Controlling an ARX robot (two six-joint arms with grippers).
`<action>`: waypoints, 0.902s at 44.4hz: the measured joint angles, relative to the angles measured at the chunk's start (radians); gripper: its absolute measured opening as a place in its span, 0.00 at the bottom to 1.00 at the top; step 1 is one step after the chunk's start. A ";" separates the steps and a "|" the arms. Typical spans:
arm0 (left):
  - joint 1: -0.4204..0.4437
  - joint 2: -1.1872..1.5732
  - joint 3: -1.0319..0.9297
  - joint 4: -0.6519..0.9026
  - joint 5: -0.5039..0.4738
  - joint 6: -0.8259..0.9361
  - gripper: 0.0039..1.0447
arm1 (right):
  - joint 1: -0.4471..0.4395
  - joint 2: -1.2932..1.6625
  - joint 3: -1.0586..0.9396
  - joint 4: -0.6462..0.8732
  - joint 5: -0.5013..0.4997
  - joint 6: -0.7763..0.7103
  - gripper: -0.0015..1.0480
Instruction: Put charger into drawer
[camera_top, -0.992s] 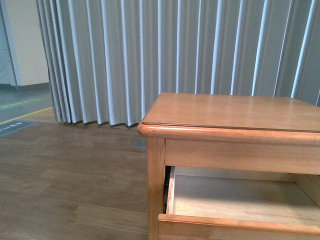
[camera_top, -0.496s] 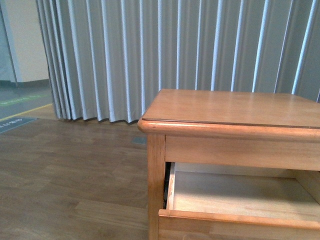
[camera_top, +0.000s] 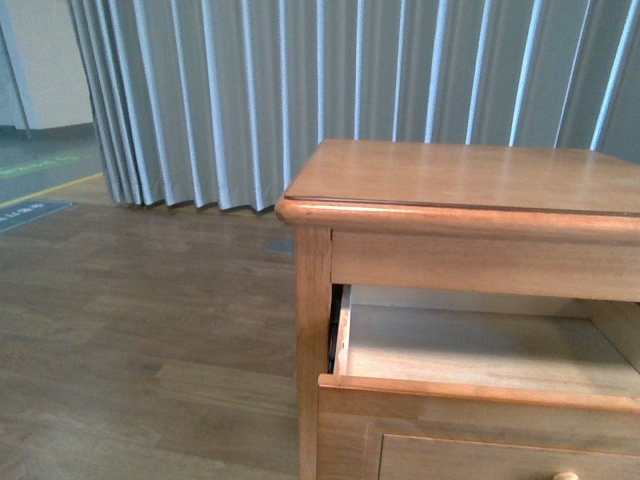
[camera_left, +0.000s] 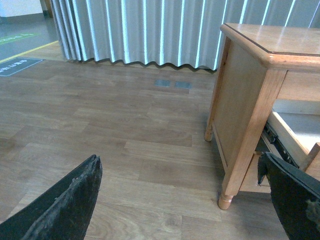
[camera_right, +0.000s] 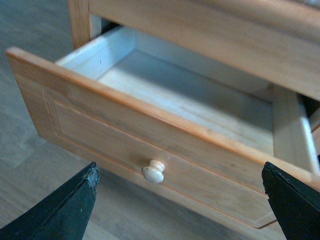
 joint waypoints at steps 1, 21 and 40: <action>0.000 0.000 0.000 0.000 0.000 0.000 0.94 | 0.005 0.046 0.010 0.018 0.006 0.000 0.92; 0.000 0.000 0.000 0.000 0.000 0.000 0.94 | 0.068 0.711 0.295 0.181 0.096 0.047 0.92; 0.000 0.000 0.000 0.000 0.000 0.000 0.94 | 0.126 0.945 0.560 0.251 0.199 0.079 0.92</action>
